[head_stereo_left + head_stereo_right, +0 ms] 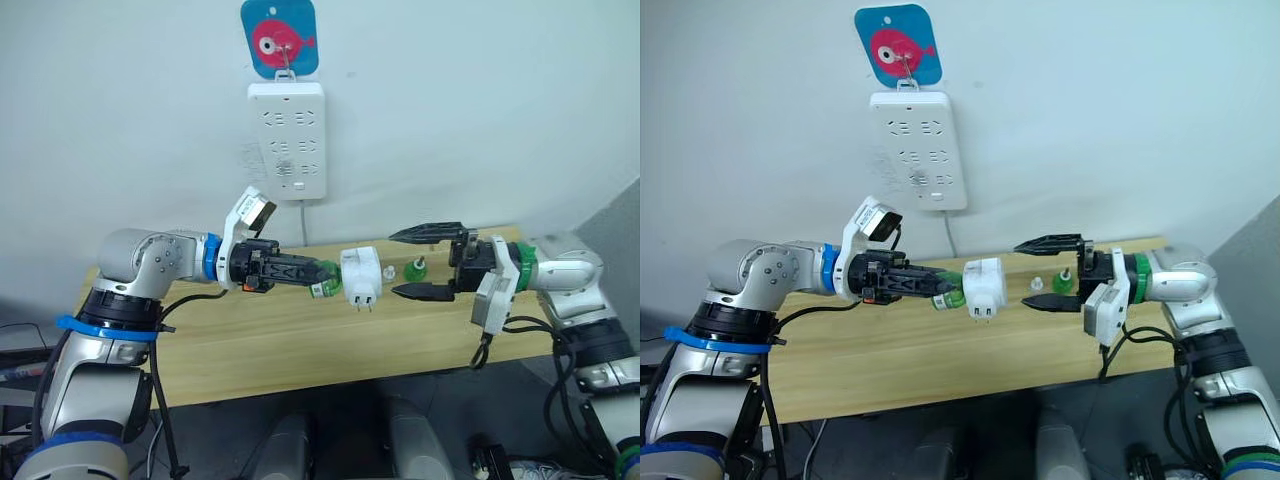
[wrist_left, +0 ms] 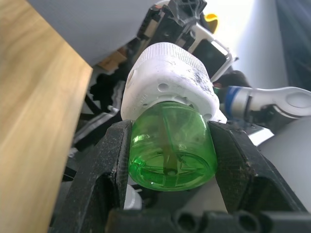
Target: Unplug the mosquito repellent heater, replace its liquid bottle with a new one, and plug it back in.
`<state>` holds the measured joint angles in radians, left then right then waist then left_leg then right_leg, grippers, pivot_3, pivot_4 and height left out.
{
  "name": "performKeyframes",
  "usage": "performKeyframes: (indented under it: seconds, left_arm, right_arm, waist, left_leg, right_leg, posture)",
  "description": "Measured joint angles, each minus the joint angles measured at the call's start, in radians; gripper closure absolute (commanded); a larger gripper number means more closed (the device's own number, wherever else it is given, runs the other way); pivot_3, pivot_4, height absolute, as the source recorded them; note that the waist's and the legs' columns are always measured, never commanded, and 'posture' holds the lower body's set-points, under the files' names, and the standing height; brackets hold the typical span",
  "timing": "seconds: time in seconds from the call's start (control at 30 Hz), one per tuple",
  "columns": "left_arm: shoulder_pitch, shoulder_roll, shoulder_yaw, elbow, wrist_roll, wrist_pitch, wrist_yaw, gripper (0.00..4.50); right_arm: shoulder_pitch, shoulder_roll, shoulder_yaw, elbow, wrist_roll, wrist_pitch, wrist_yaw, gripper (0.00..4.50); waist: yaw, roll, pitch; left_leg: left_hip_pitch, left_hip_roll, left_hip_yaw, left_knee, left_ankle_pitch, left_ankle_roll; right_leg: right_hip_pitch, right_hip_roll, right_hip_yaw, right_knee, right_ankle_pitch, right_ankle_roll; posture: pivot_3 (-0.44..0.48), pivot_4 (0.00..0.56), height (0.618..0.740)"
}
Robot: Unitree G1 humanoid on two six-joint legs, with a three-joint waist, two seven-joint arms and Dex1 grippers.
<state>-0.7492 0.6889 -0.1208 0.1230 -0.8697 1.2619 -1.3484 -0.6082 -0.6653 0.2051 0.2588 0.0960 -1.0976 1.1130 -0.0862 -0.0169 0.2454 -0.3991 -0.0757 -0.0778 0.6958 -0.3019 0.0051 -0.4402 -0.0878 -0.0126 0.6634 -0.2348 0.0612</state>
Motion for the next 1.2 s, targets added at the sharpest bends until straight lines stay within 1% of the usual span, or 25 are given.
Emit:
performKeyframes:
  seconds: [0.13,0.23,0.43,0.53,0.63,0.87,0.93,0.97,1.1,1.13,1.2]
  left_arm:
    - [0.0,-0.02,-0.013,0.0,0.008,-0.012,-0.01,2.31]
    - [0.0,-0.057,-0.017,0.001,0.016,-0.038,-0.008,2.31]
    - [0.0,-0.078,-0.017,0.002,0.038,-0.081,-0.005,2.31]
    - [0.001,-0.078,-0.017,0.001,0.047,-0.097,-0.006,2.31]
    - [0.004,-0.076,-0.017,-0.003,0.048,-0.105,-0.008,2.31]
    - [0.024,-0.074,-0.012,-0.021,0.046,-0.106,-0.006,2.31]
    - [0.032,-0.068,-0.012,-0.035,0.046,-0.111,-0.007,1.6]
    - [0.035,-0.065,-0.012,-0.039,0.046,-0.114,-0.012,1.4]
    - [0.04,-0.034,-0.001,-0.041,0.061,-0.15,-0.015,0.14]
    - [0.04,-0.02,0.008,-0.042,0.067,-0.167,-0.014,0.0]
    - [0.043,0.013,0.019,-0.061,0.084,-0.208,-0.016,0.0]
  right_arm:
    - [-0.014,0.028,0.016,0.029,-0.055,-0.052,-0.052,0.01]
    - [-0.035,0.046,0.024,0.027,-0.092,-0.068,-0.098,0.01]
    - [-0.039,0.042,0.078,-0.002,-0.095,-0.043,-0.138,0.01]
    - [-0.039,0.026,0.103,-0.013,-0.074,-0.03,-0.138,0.6]
    - [-0.039,0.014,0.123,-0.015,-0.071,-0.027,-0.138,1.52]
    - [-0.04,0.009,0.137,-0.018,-0.068,-0.029,-0.139,1.51]
    - [-0.041,0.009,0.141,-0.018,-0.069,-0.034,-0.14,1.51]
    - [-0.042,0.009,0.142,-0.017,-0.069,-0.033,-0.141,1.51]
    - [-0.047,-0.003,0.14,-0.013,-0.062,-0.017,-0.153,1.51]
    - [-0.046,-0.009,0.14,-0.012,-0.061,0.006,-0.153,1.51]
    - [-0.033,-0.023,0.14,-0.014,-0.039,0.097,-0.148,1.51]
  waist:
    - [-0.003,0.0,0.0]
    - [-0.005,0.0,0.0]
    - [-0.007,0.0,0.0]
    - [-0.007,0.0,0.0]
    - [-0.007,0.0,0.0]
    - [-0.008,0.0,0.0]
    - [-0.008,0.0,0.0]
    - [-0.008,0.0,0.0]
    - [-0.007,0.0,0.0]
    - [-0.006,0.0,0.0]
    - [-0.005,0.001,0.0]
  left_leg:
    - [0.0,0.0,0.001,0.0,0.001,-0.001]
    - [0.001,0.0,0.001,0.001,0.001,-0.001]
    - [0.0,0.0,0.001,0.0,0.001,-0.001]
    - [0.0,0.0,0.001,0.001,0.001,-0.001]
    - [0.0,0.0,0.001,0.001,0.001,-0.001]
    - [0.0,0.0,0.001,0.001,0.001,-0.001]
    - [0.0,0.0,0.001,0.001,0.001,-0.001]
    - [0.0,0.0,0.001,0.001,0.001,-0.001]
    - [0.0,0.0,0.0,0.001,0.001,-0.001]
    - [0.0,0.0,0.001,0.001,0.001,-0.001]
    - [0.0,0.0,0.0,0.001,0.001,-0.001]
  right_leg:
    - [0.0,0.0,0.001,0.0,0.0,0.0]
    - [0.0,0.0,0.001,0.0,0.0,-0.001]
    - [0.0,0.0,0.001,0.001,0.0,-0.001]
    - [0.0,0.0,0.001,0.001,0.001,-0.001]
    - [0.0,0.0,0.001,0.001,0.001,-0.001]
    - [0.0,0.0,0.001,0.001,0.001,-0.001]
    - [0.0,0.0,0.001,0.001,0.001,-0.001]
    - [0.0,0.0,0.001,0.001,0.001,-0.001]
    - [0.0,0.0,0.001,0.001,0.001,-0.001]
    - [0.0,0.0,0.001,0.001,0.001,-0.001]
    - [0.0,-0.001,0.001,0.001,0.001,-0.001]
  posture:
    - [-0.19,0.237,0.74]
    - [-0.195,0.239,0.74]
    - [-0.193,0.238,0.74]
    - [-0.19,0.238,0.74]
    - [-0.19,0.238,0.74]
    - [-0.175,0.23,0.74]
    - [-0.172,0.225,0.74]
    - [-0.171,0.22,0.74]
    - [-0.169,0.212,0.74]
    - [-0.163,0.208,0.74]
    - [-0.147,0.208,0.74]
